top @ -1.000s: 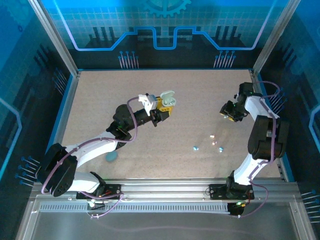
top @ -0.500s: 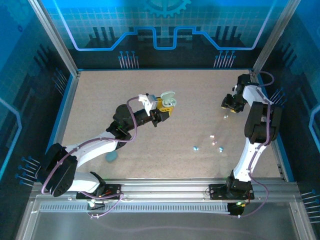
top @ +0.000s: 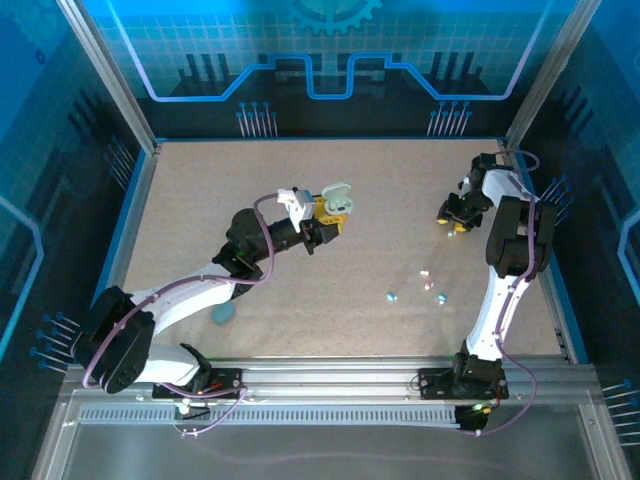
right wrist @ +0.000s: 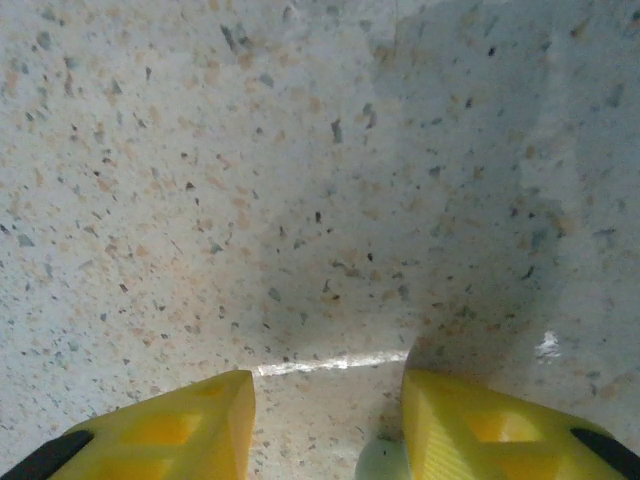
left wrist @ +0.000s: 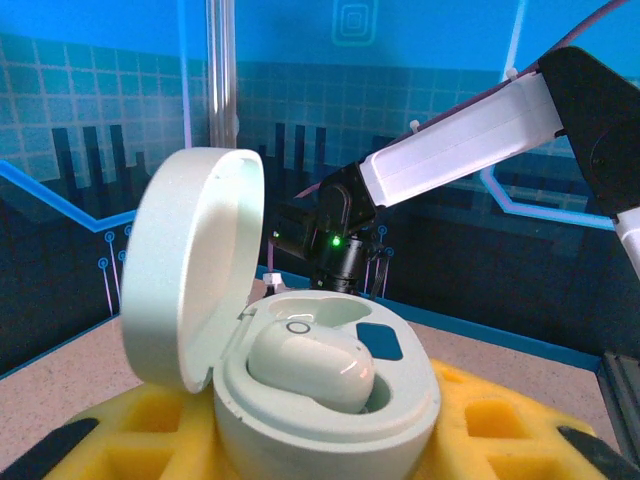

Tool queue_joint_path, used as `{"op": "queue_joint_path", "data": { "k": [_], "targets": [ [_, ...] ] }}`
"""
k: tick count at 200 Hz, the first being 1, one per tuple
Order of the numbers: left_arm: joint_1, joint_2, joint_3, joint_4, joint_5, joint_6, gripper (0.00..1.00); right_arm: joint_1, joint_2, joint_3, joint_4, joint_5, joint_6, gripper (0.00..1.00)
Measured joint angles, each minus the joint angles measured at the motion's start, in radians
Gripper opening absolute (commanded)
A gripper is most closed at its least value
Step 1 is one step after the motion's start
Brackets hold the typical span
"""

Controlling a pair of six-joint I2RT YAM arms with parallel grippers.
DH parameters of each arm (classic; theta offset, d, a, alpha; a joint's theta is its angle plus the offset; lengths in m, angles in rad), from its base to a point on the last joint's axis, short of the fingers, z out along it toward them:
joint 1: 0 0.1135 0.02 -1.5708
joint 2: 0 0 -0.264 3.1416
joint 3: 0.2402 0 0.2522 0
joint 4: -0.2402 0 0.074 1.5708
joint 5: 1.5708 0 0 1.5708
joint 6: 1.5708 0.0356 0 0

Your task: Insert wireless bluetooth earbuds into charging case

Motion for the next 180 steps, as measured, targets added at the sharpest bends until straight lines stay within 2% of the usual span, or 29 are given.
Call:
{"op": "queue_joint_path", "data": {
  "k": [115, 180],
  "targets": [
    [0.000, -0.011, 0.000, -0.003, 0.003, 0.000, 0.36, 0.003, -0.149, -0.232, 0.026, -0.042, 0.027, 0.42],
    [-0.002, -0.017, 0.000, -0.003, 0.003, -0.001, 0.36, 0.050, -0.241, -0.336, 0.016, -0.063, 0.065, 0.42]
  ]
}}
